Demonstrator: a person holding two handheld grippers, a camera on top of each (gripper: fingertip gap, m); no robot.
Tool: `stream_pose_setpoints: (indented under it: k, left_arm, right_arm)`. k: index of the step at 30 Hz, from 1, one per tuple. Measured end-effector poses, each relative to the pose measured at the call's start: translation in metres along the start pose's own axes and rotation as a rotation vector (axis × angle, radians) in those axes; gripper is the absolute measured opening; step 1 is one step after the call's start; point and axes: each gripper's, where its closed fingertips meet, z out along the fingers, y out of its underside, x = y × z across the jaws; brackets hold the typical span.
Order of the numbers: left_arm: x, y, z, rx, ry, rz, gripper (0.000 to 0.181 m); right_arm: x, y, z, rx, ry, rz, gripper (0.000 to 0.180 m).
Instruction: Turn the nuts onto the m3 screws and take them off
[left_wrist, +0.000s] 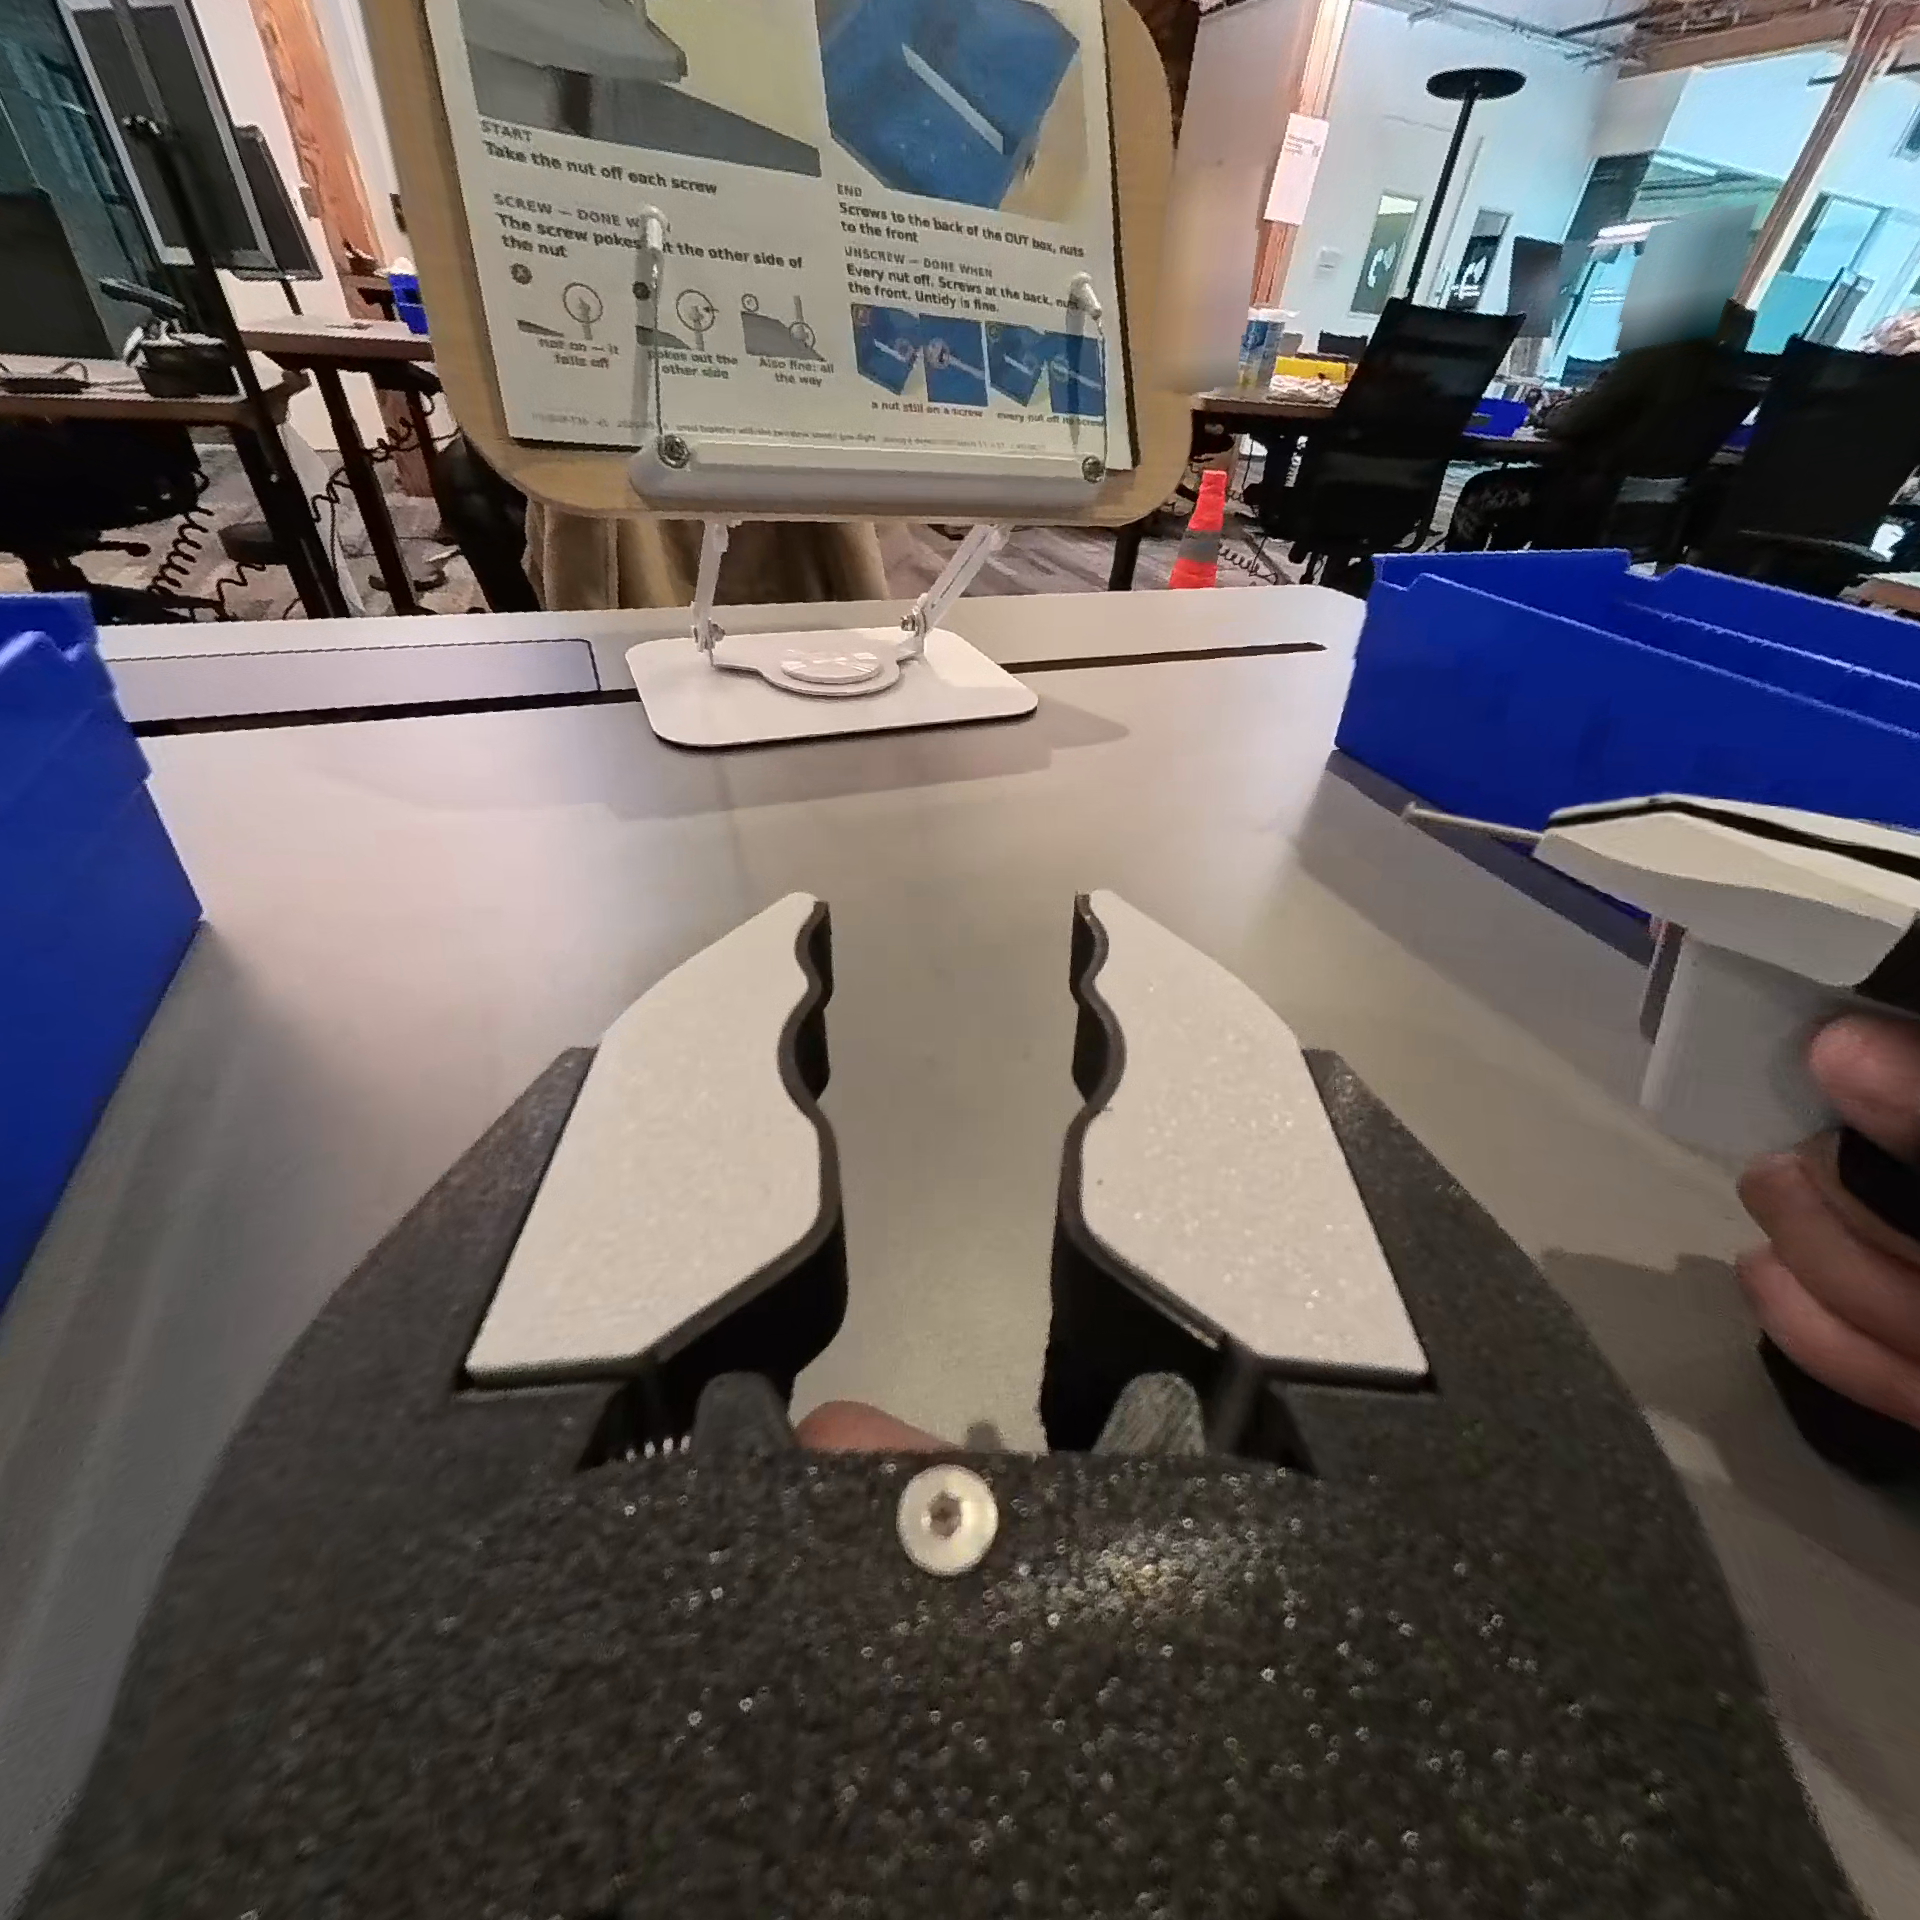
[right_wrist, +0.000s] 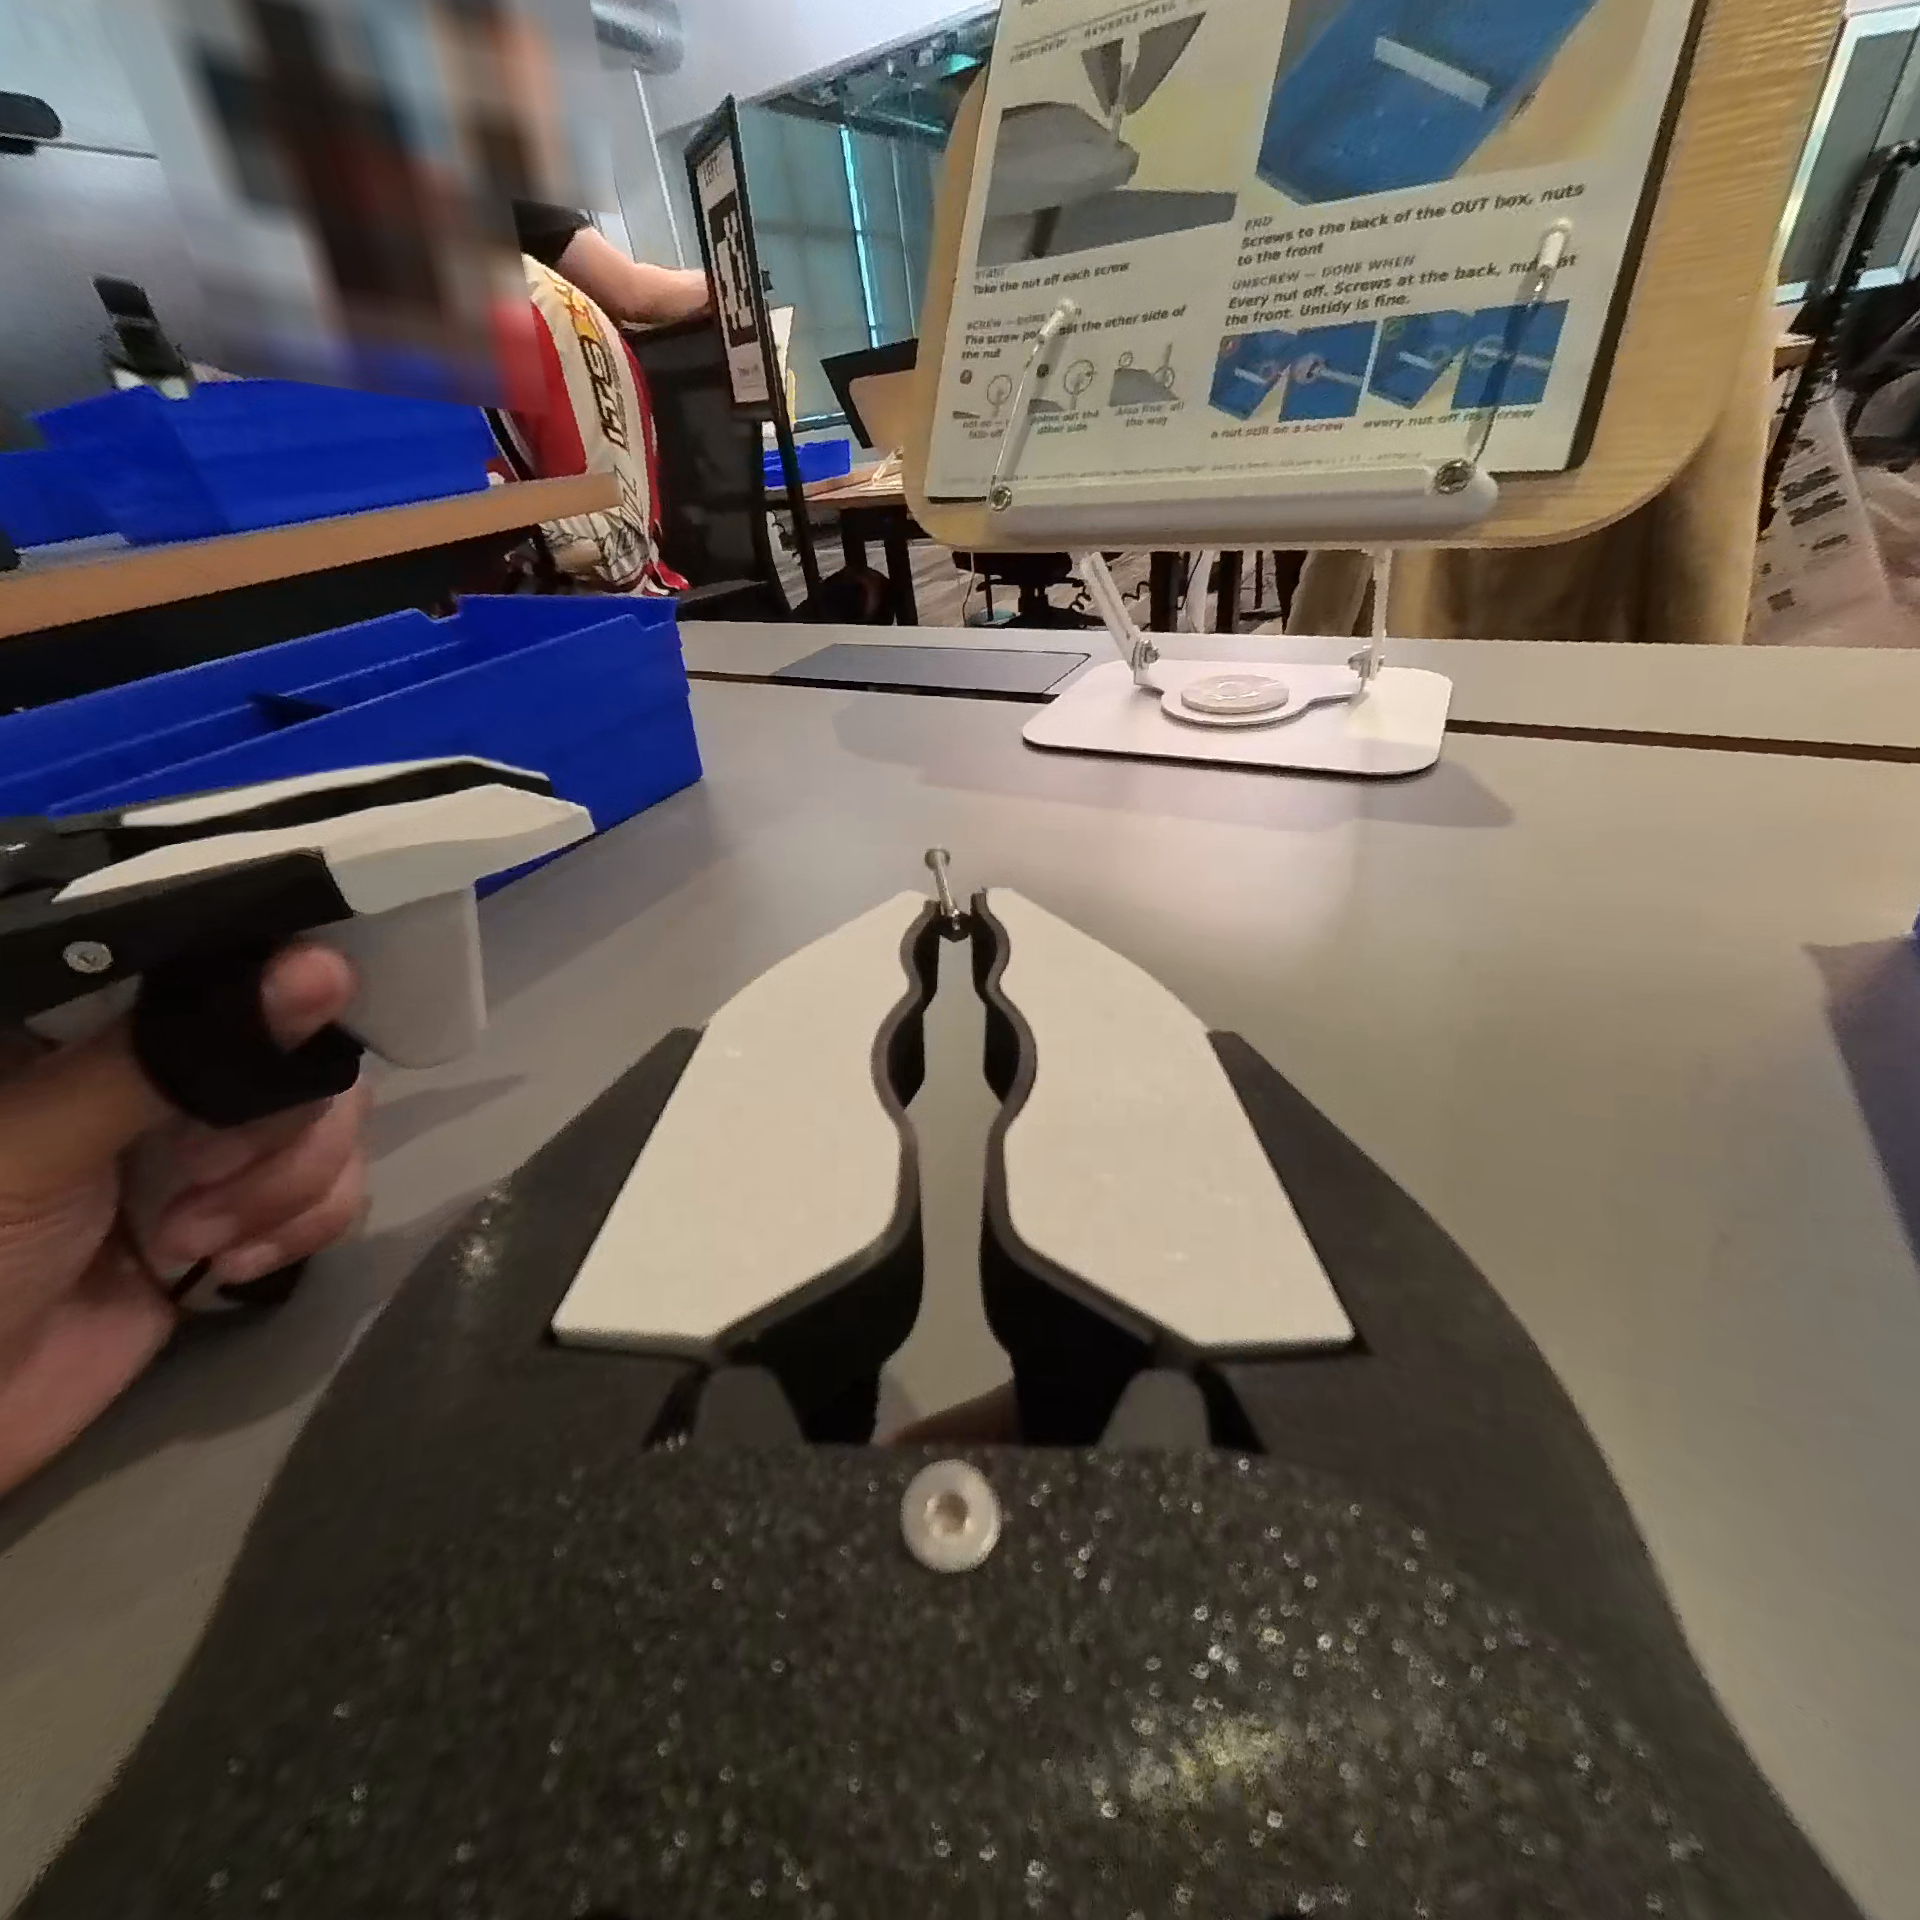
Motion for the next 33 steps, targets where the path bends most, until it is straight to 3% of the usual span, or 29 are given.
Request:
stream_pose_setpoints:
  k: [9,12,16,19,22,26,29,33]
  left_arm:
    - [0.003,0.002,0.002,-0.013,0.014,0.009,0.043]
    - [0.006,0.003,0.001,-0.011,0.013,0.037,0.043]
    - [0.008,0.002,0.001,-0.005,0.01,0.061,0.043]
    - [0.009,0.003,0.001,-0.01,0.012,0.065,0.043]
    - [0.009,0.003,0.001,-0.01,0.014,0.068,0.043]
    - [0.01,0.004,0.002,-0.017,0.018,0.074,0.043]
    - [0.01,0.003,0.002,-0.009,0.017,0.076,0.043]
    - [0.01,0.002,0.001,-0.005,0.022,0.07,0.043]
  right_arm:
    - [0.002,-0.001,-0.001,0.01,0.006,0.009,0.005]
    - [0.017,-0.031,-0.016,0.056,0.049,-0.05,0.005]
    - [0.094,-0.115,-0.071,0.148,0.208,-0.087,0.005]
    - [0.177,-0.139,-0.093,0.038,0.289,-0.071,0.005]
    - [0.25,-0.112,-0.077,-0.152,0.276,-0.046,0.005]
    - [0.309,-0.044,-0.039,-0.363,0.259,0.045,0.006]
    - [0.331,-0.002,-0.021,-0.523,0.308,0.006,0.006]
    - [0.341,0.024,-0.006,-0.624,0.316,0.025,0.006]
